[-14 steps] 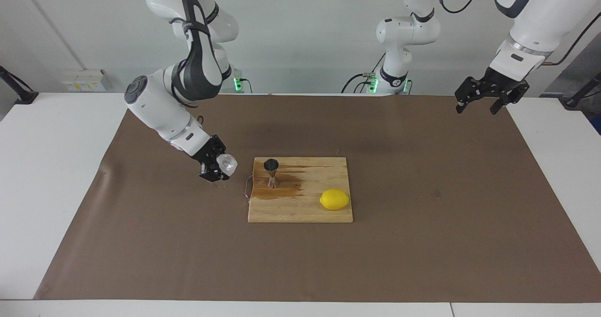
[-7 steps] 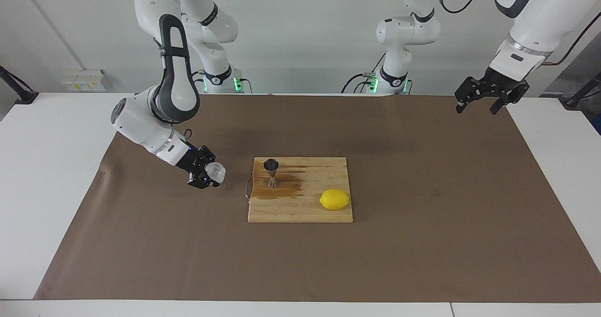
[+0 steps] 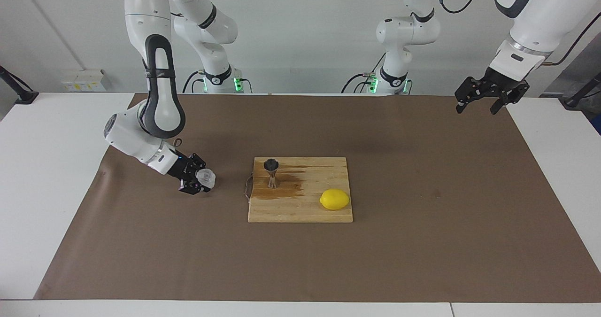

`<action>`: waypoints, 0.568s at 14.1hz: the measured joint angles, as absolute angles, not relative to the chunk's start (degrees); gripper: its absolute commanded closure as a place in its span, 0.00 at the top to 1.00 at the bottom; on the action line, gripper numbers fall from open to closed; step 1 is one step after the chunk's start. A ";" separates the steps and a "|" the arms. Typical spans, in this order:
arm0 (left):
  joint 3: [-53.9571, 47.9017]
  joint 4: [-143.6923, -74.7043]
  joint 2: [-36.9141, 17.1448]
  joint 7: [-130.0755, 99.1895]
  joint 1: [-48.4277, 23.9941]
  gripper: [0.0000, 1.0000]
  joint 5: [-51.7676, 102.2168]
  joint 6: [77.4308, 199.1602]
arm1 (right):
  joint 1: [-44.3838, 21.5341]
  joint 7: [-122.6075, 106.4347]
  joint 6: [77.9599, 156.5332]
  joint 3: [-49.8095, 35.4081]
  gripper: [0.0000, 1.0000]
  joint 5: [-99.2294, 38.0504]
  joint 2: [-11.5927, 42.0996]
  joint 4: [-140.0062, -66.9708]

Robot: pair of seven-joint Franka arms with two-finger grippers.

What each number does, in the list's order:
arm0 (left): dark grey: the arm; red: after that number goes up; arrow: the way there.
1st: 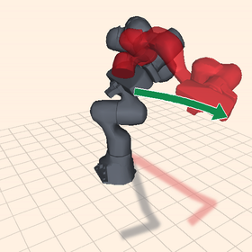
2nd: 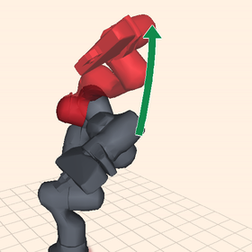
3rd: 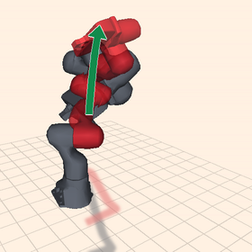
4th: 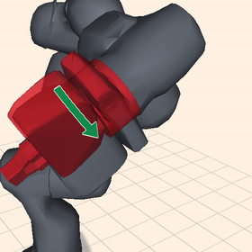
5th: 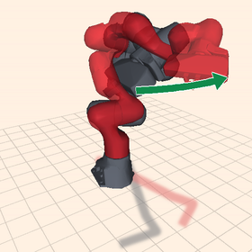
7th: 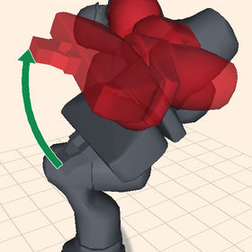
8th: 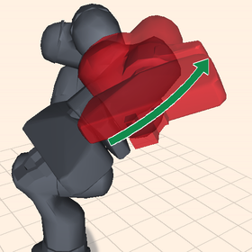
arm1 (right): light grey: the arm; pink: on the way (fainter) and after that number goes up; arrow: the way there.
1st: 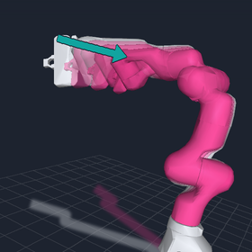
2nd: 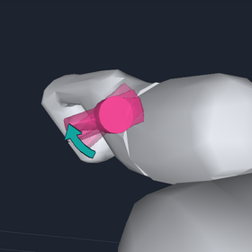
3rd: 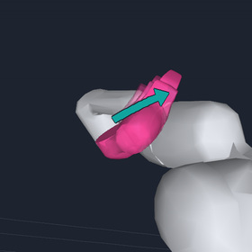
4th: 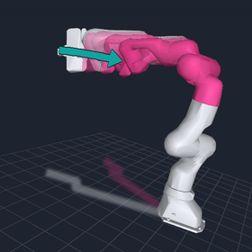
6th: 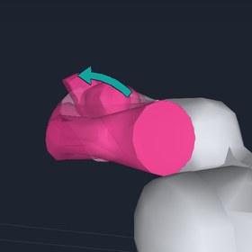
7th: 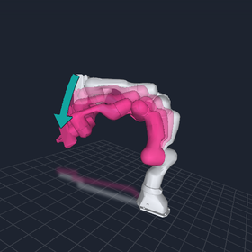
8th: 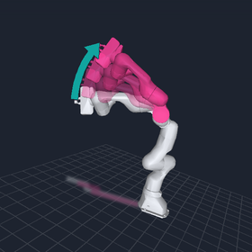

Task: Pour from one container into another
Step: 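Lower the white cup onto the table with the right gripper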

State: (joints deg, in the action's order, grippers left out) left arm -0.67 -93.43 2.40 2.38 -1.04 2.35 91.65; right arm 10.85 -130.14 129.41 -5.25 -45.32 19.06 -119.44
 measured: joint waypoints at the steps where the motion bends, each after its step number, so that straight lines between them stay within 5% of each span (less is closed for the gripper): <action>1: -0.67 -93.43 2.40 2.38 -1.04 1.00 2.35 91.65 | 10.83 -130.03 129.38 -5.35 1.00 -45.44 19.05 -119.32; 8: -0.67 -93.43 2.40 2.38 -1.04 1.00 2.35 91.65 | 6.83 -108.06 127.44 -5.60 1.00 -34.71 12.12 -118.12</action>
